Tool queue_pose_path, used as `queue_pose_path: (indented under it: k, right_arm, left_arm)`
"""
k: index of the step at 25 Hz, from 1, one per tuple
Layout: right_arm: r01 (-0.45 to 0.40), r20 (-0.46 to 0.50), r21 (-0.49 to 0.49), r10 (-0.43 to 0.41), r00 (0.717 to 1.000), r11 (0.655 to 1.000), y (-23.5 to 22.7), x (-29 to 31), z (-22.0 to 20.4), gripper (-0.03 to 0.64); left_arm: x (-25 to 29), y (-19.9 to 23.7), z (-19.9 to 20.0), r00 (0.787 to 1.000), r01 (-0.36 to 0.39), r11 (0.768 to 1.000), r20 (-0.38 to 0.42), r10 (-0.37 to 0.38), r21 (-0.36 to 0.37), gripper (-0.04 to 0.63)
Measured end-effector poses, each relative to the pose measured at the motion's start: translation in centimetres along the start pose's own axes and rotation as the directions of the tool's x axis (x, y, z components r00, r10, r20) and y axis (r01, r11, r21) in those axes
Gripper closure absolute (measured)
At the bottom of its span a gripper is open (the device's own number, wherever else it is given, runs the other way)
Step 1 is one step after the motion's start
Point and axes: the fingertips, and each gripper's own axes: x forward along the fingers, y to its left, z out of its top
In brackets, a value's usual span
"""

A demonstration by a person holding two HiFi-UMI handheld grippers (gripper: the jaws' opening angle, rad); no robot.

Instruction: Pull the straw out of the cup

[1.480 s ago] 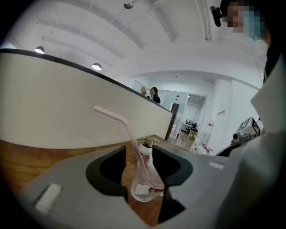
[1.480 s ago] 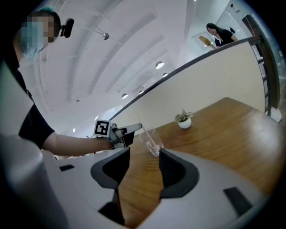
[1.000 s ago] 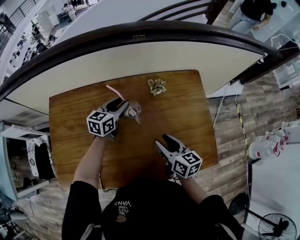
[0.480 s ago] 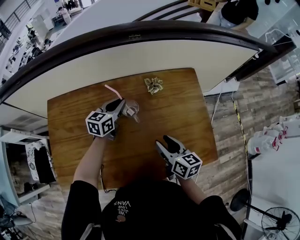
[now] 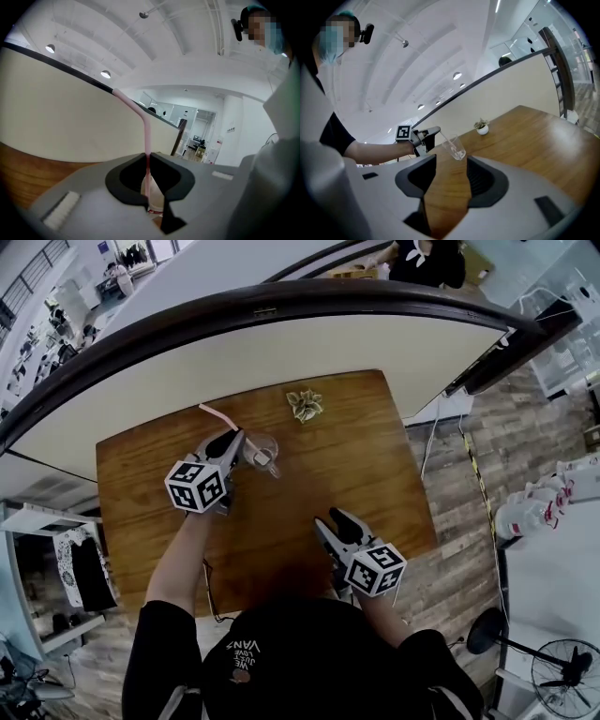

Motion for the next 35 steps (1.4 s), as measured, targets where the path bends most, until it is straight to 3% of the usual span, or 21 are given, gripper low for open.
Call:
queue_pose_path:
  k: [18,35]
  right_arm:
    - [0.062,0.088,-0.005,-0.061,0.994,0.998,4.9,-2.4,-1.3,0.443]
    - [0.116,0.154,-0.054,-0.106,0.982,0.992,10.7,-5.0,-3.8,0.443]
  left_arm:
    - [-6.2,-5.0,5.3,0.986,0.102,0.99,0.122,-0.114,0.1,0.561]
    - [-16.6,-7.8,3.9,0.977,0.133,0.979,0.145,-0.156,0.156,0.561]
